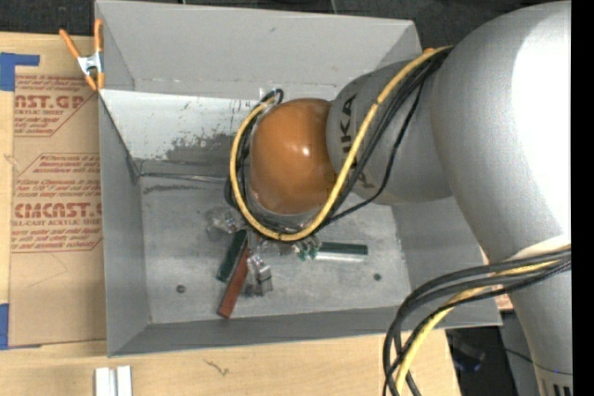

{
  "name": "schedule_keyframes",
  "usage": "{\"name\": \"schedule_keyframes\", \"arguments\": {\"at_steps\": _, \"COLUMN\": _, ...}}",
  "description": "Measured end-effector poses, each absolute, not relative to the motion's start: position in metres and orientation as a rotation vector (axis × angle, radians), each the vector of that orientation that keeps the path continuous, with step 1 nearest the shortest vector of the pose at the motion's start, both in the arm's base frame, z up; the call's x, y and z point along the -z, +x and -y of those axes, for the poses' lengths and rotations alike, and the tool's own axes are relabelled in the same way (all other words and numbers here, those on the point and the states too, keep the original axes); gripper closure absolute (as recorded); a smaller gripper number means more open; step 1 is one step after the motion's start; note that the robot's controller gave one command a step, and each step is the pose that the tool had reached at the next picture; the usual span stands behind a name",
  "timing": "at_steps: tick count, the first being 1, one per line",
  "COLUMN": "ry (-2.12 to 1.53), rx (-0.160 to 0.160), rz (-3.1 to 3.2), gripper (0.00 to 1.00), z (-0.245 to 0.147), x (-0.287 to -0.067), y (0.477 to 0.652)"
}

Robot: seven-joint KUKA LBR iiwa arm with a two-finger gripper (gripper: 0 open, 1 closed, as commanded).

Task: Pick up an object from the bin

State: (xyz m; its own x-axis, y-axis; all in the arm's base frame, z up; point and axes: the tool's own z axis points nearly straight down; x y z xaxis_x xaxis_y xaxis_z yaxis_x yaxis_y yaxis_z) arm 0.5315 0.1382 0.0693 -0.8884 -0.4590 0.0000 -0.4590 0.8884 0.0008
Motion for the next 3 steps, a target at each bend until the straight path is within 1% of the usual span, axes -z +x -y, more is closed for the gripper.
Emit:
{"name": "schedule_keyframes", "arguments": {"at_steps": 1, "ry": 0.695, "rx": 0.003, "rz": 3.065, "gripper": 0.00, "z": -0.1356, "x": -0.0690, "y": 0.5353}}
{"name": "schedule_keyframes", "arguments": {"at_steps": 2, "ry": 0.741, "rx": 0.003, "rz": 3.053, "gripper": 1.00, "z": -0.1391, "x": -0.0690, "y": 0.5315}}
{"name": "schedule_keyframes", "arguments": {"at_steps": 3, "ry": 0.741, "rx": 0.003, "rz": 3.053, "gripper": 1.00, "z": -0.1391, "x": -0.0690, "y": 0.5315}}
